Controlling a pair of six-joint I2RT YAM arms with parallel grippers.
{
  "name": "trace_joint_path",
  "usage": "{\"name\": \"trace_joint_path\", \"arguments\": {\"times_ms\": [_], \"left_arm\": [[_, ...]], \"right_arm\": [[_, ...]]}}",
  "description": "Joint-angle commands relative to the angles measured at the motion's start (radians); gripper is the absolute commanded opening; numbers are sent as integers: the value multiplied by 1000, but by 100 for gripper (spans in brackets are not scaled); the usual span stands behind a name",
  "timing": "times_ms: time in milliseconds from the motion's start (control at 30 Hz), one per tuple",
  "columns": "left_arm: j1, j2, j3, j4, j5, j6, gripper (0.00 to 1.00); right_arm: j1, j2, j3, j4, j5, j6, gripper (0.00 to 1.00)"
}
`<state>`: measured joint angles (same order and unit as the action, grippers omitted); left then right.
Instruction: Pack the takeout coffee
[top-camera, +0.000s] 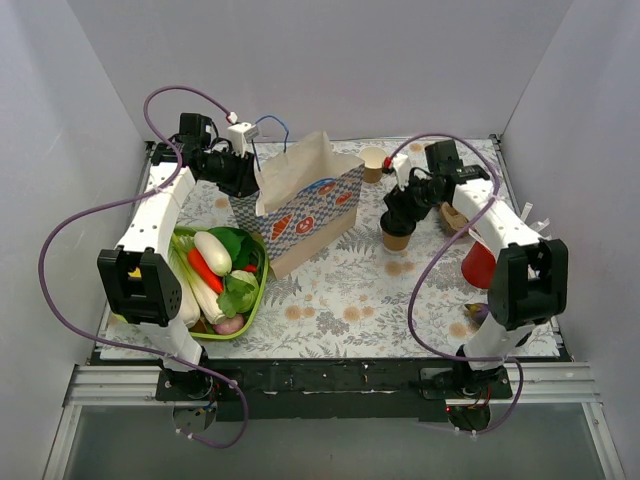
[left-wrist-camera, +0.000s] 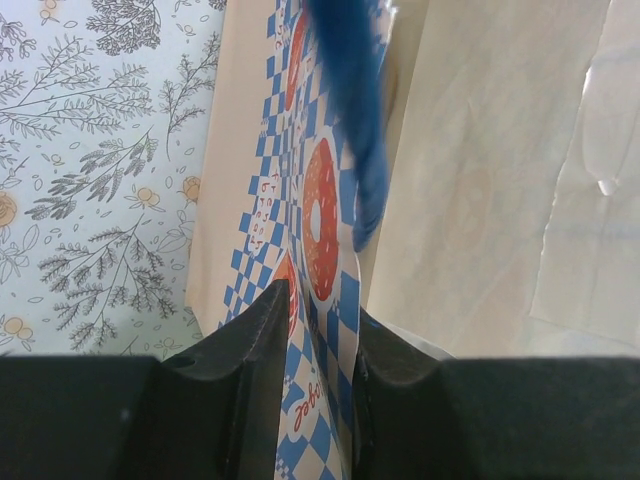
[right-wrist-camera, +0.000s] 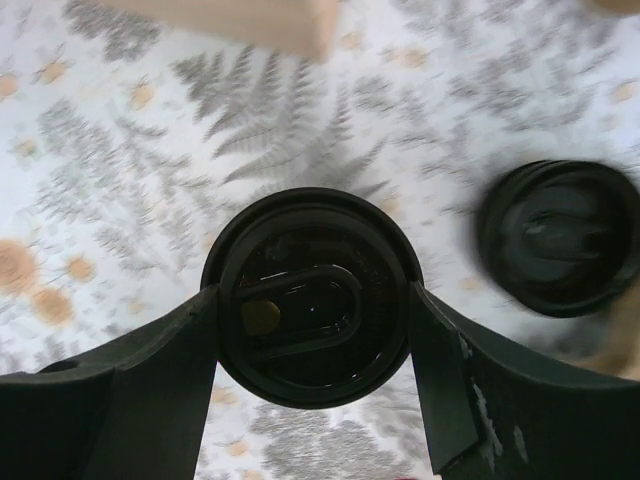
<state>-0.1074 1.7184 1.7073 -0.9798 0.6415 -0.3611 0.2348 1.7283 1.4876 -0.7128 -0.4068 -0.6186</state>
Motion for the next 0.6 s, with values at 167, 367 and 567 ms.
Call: {"name": "trace_joint_path", "arguments": {"times_ms": [167,367,567], "left_arm": [[5,10,9,12,29,-10,24],[3,-2,-12,18,34,-15,24],[3,-9,-29,24,43,-15,25]], "right_arm": [[43,-237,-324,312,-41,244,58],[66,-234,-352,279,-30,295,79],[67,-251,-379,248,-43,296,95]]}}
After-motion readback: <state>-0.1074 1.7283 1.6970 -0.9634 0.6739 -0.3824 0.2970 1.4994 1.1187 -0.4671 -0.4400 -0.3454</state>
